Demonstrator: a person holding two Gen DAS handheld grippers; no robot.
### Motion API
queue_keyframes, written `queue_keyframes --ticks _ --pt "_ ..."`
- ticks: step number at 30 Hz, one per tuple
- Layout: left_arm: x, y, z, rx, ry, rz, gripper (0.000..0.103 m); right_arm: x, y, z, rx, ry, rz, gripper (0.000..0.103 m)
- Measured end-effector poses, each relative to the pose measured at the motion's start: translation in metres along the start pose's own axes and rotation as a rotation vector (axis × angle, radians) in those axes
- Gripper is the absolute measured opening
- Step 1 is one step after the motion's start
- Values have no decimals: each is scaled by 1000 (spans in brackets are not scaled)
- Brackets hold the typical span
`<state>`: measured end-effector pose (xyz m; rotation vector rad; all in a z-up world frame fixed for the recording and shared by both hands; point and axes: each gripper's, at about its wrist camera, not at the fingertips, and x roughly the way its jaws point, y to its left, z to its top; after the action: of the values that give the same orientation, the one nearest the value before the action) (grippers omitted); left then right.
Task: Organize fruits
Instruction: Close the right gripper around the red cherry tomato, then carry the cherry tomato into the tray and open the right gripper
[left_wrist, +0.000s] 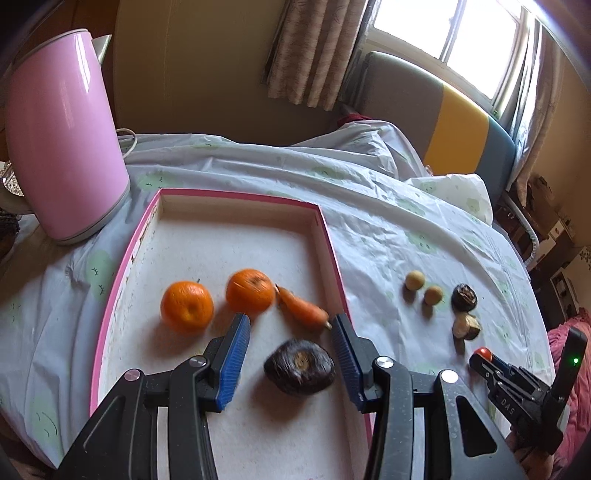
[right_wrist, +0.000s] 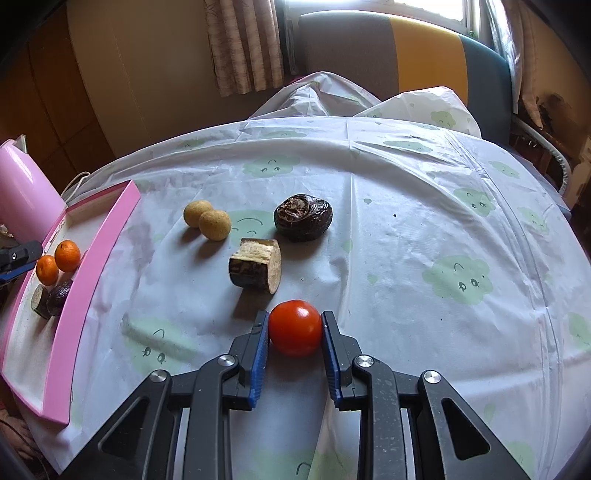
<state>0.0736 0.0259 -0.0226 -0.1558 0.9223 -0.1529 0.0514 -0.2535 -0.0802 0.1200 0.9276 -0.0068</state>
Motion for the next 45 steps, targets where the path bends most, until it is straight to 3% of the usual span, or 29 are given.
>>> queue_keyframes --ticks 17,32,39,45 --pt "-21 -5 -24 44 -11 -10 47 -22 53 -15 -94 15 164 27" --pt "-29 46 -24 -73 -42 43 47 -41 145 -4 -232 22 418 27" --pt "-30 54 -26 -92 -44 59 47 -31 190 -8 -338 44 431 29" --pt "-29 49 -28 -77 -42 50 47 -26 193 -14 -346 45 414 38"
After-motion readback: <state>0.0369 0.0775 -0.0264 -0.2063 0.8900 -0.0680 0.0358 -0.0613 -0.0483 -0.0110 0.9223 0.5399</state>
